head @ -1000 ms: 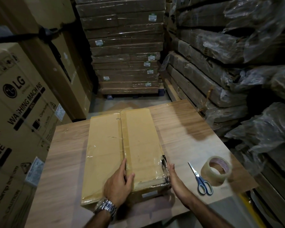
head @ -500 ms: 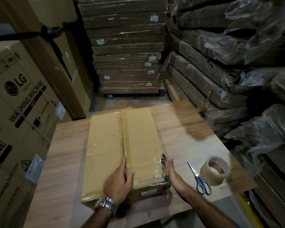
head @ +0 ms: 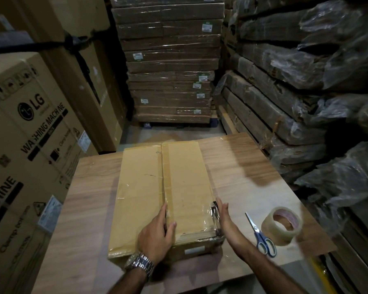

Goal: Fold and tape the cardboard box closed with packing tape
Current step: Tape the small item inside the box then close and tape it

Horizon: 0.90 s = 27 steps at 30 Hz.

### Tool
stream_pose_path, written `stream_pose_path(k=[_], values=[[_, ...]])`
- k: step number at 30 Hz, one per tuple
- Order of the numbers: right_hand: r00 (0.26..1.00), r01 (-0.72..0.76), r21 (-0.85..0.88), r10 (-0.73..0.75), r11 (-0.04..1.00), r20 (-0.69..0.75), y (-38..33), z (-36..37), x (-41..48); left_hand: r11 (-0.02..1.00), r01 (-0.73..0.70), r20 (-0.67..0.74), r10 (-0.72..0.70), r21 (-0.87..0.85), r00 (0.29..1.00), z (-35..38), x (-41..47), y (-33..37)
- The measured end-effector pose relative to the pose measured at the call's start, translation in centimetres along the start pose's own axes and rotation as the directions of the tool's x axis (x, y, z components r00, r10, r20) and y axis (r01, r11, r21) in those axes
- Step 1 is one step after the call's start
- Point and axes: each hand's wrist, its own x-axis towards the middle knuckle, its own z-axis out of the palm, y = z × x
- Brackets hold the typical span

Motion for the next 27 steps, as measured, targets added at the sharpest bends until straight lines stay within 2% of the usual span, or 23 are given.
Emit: stream_pose_path(k=[2, 5, 18, 20, 24, 26, 27], values=[[0.999, 0.023, 0.019, -0.024, 1.0, 0.033, -0.2, 0.3, -0.3, 1.0, -0.004, 0.005, 0.004, 0.006, 1.0, 0.0, 0.0, 0.0], [1.0, 0.011, 0.051, -0.011, 0.999, 0.006, 0.5, 0.5, -0.7, 1.0, -0.006, 0.011, 0.006, 0.01, 1.0, 0.0, 0.0, 0.0], [0.999, 0.048, -0.083, -0.047, 0.995, 0.019, 4.9, -0.5, -4.0, 1.0, -0.008, 0.001, 0.008, 0.003, 1.0, 0.0, 0.0, 0.2], [1.0, 0.004, -0.175, -0.008, 0.985, -0.026, 6.0, -0.9, -4.5, 1.0, -0.009, -0.001, 0.009, 0.0, 1.0, 0.0, -0.1, 0.2], [0.992, -0.033, -0.44, -0.025, 0.897, -0.124, 6.0, -0.7, -5.6, 1.0, 0.003, 0.003, -0.003, -0.005, 1.0, -0.1, -0.1, 0.2], [0.982, -0.034, -0.551, -0.075, 0.834, -0.174, 5.0, 0.1, -6.5, 1.0, 0.004, -0.003, -0.004, -0.016, 1.0, -0.2, -0.2, 0.5], [0.978, -0.016, -0.638, -0.122, 0.77, -0.171, 5.2, 0.6, -6.6, 1.0, 0.004, -0.006, -0.004, -0.019, 1.0, -0.3, -0.3, 0.6]])
